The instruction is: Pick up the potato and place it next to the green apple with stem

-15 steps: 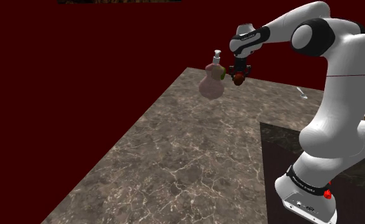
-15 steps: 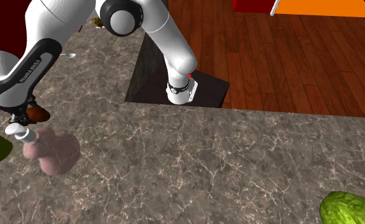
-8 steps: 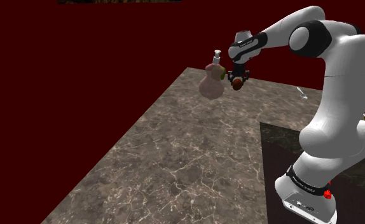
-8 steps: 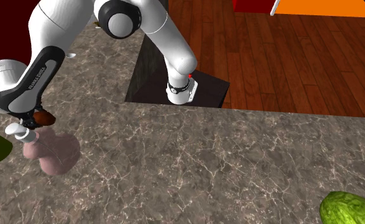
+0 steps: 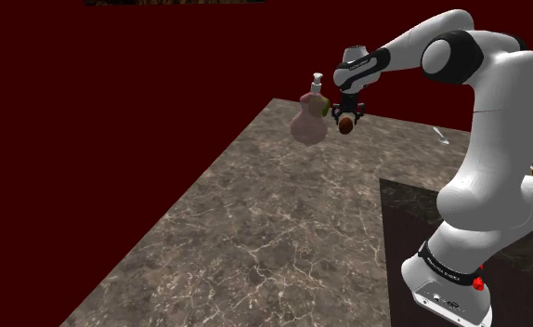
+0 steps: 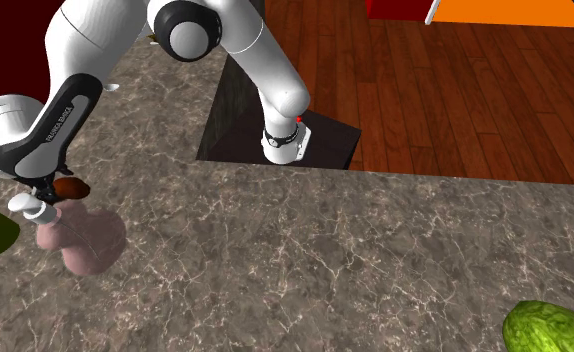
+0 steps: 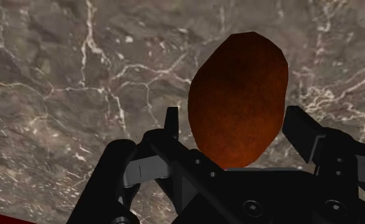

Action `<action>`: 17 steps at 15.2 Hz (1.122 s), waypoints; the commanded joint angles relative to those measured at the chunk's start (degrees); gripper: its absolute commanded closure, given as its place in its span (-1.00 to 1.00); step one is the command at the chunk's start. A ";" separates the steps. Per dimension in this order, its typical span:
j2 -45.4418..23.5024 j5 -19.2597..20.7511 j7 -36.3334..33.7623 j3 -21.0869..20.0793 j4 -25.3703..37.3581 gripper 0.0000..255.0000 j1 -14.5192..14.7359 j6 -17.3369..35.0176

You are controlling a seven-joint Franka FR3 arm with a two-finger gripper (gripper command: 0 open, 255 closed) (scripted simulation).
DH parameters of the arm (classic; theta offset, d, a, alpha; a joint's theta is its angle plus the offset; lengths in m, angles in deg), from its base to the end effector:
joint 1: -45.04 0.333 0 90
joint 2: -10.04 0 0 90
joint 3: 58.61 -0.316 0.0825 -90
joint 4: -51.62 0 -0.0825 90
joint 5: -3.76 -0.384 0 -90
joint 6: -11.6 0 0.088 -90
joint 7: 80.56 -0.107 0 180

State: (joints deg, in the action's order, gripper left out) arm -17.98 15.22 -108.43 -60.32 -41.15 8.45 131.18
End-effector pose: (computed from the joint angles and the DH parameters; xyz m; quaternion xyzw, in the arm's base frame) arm 0.5504 -0.3987 0.3395 0.8753 -0.4769 -0.0150 0.0785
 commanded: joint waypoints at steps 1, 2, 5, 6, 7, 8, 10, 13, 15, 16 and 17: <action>0.00 0.00 0.00 0.00 0.00 -1.00 0.00 0.00; 0.00 0.00 0.00 0.00 0.00 -1.00 0.00 0.00; 0.00 0.00 0.00 0.00 0.00 -1.00 0.00 0.00; 0.74 -0.14 0.10 -0.11 0.81 -1.00 0.14 -1.56; 1.42 -0.28 0.20 -0.21 1.72 -1.00 0.28 -3.16; 2.04 -0.41 0.30 -0.31 2.72 -1.00 0.42 -4.79; 2.47 -0.51 0.37 -0.38 3.58 -1.00 0.54 -6.09; 2.47 -0.51 0.37 -0.38 3.58 -1.00 0.54 -6.09; 2.47 -0.51 0.37 -0.38 3.58 -1.00 0.54 -6.09; 2.47 -0.51 0.37 -0.38 3.58 -1.00 0.54 -6.09; 2.47 -0.51 0.37 -0.38 3.58 -1.00 0.54 -6.09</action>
